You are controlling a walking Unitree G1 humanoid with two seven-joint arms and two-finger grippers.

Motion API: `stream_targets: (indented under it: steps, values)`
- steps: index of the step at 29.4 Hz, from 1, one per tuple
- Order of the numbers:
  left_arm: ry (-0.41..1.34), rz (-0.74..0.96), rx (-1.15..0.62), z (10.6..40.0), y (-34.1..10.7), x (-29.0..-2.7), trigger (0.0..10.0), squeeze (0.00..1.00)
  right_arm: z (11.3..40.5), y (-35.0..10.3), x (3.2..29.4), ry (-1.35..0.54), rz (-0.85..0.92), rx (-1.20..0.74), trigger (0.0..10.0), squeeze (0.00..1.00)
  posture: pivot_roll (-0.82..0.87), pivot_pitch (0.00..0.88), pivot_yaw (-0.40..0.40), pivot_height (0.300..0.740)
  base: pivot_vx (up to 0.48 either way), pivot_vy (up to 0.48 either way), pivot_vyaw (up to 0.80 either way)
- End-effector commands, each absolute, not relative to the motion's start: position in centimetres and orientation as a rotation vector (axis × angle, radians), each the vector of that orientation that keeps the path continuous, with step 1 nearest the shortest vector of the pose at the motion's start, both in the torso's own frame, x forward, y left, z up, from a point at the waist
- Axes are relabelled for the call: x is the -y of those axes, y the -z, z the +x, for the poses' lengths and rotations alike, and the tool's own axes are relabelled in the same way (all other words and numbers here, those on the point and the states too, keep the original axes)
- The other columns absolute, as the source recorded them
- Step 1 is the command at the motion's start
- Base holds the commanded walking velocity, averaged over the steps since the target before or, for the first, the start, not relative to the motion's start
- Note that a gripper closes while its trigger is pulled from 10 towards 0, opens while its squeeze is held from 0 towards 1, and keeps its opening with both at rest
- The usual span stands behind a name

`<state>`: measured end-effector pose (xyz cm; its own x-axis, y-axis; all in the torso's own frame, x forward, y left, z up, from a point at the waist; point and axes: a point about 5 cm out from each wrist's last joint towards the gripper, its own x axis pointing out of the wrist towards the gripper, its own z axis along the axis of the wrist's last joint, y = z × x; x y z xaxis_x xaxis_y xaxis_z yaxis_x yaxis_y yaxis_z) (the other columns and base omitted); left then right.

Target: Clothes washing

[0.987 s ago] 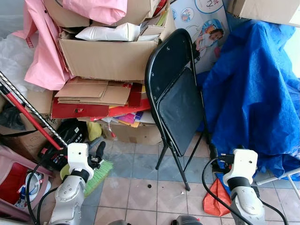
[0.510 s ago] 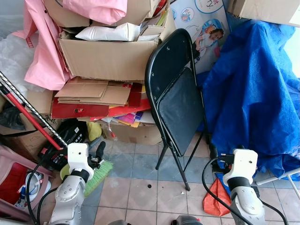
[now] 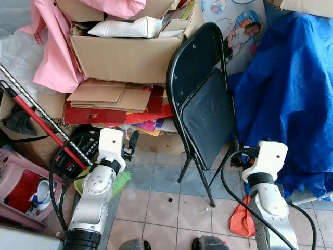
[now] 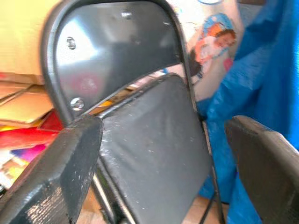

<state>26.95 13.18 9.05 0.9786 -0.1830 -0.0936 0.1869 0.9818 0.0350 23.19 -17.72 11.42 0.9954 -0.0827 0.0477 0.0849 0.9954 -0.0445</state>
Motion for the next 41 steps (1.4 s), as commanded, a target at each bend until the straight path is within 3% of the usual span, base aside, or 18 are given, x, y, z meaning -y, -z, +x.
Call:
stream_targets:
  steps: [1, 7, 16, 26, 36, 41]
  values:
    - [0.088, 0.056, -0.086, 26.4, -9.6, -14.3, 10.0, 0.00, 22.1, -11.0, 18.1, 0.079, -0.071, 0.006, 10.0, 0.00, -0.12, 0.057, 0.085, 0.740, 0.000, 0.000, 0.80]
    - [0.121, 0.050, -0.137, 26.0, -8.4, -15.0, 10.0, 0.00, 20.4, -10.4, 19.4, 0.063, -0.142, -0.028, 10.0, 0.00, -0.14, 0.066, 0.080, 0.740, 0.000, 0.000, 0.80]
    - [0.112, -0.023, -0.170, 26.5, -9.1, -14.0, 10.0, 0.00, 22.4, -11.8, 18.5, 0.052, -0.141, 0.026, 10.0, 0.00, -0.13, 0.079, 0.071, 0.740, 0.000, 0.000, 0.80]
    - [0.090, 0.061, -0.141, 25.9, -9.6, -14.5, 10.0, 0.00, 23.9, -12.4, 16.4, -0.041, -0.136, 0.066, 10.0, 0.00, -0.10, 0.087, 0.061, 0.740, 0.000, 0.000, 0.80]
    - [0.139, -0.029, -0.156, 25.5, -9.9, -14.1, 10.0, 0.00, 24.9, -13.0, 16.8, -0.037, -0.151, 0.090, 10.0, 0.00, -0.09, 0.092, 0.058, 0.740, 0.000, 0.000, 0.80]
    - [0.112, 0.035, -0.144, 25.3, -9.9, -14.3, 10.0, 0.00, 24.9, -13.0, 16.7, -0.034, -0.148, 0.092, 10.0, 0.00, -0.09, 0.097, 0.060, 0.740, 0.000, 0.000, 0.80]
